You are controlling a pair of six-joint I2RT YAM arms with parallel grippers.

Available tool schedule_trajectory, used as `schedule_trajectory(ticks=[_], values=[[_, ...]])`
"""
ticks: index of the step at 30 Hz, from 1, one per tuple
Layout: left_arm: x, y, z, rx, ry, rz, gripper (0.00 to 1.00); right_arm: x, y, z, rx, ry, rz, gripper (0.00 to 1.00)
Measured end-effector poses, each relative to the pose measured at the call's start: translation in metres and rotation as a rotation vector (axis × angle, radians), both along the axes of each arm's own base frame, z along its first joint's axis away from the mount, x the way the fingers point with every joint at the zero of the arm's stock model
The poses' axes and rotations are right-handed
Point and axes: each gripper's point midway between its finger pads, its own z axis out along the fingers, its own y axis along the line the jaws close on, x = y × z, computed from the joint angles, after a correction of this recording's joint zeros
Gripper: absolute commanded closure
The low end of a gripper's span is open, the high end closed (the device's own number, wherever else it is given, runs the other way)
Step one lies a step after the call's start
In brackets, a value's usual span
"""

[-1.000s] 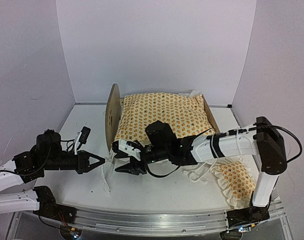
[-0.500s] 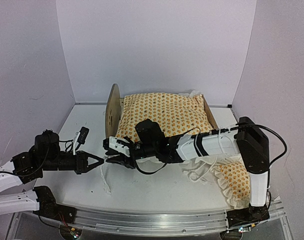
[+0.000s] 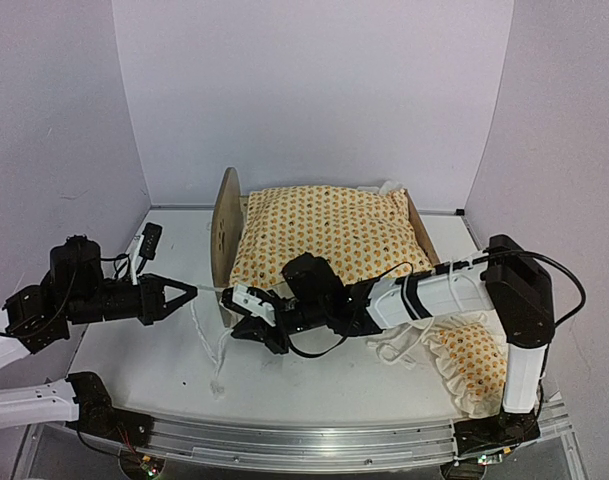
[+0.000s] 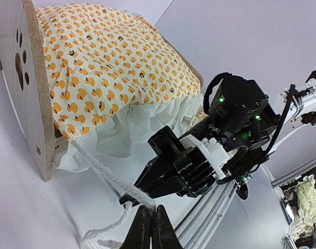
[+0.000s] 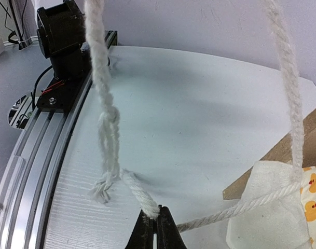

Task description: Set up the pet bed

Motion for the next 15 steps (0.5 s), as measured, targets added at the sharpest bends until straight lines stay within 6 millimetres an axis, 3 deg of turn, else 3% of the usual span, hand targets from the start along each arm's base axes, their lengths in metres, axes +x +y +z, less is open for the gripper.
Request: schedule_trajectory(ticks=[5,12,15], values=[[0.004,0.003,0.008,0.054,-0.022,0.01,1.0,-0.002,-0.01,0.012,0.0,0.004,-0.017,1.0],[0.021,-0.023,0.083,0.068,-0.221,-0.067,1.0,-0.006,-0.029,0.007,-0.041,0.013,-0.049,1.0],[0.037,-0.043,0.102,0.079,-0.318,-0.092,1.0,-0.004,-0.03,0.003,-0.055,0.03,-0.073,1.0]])
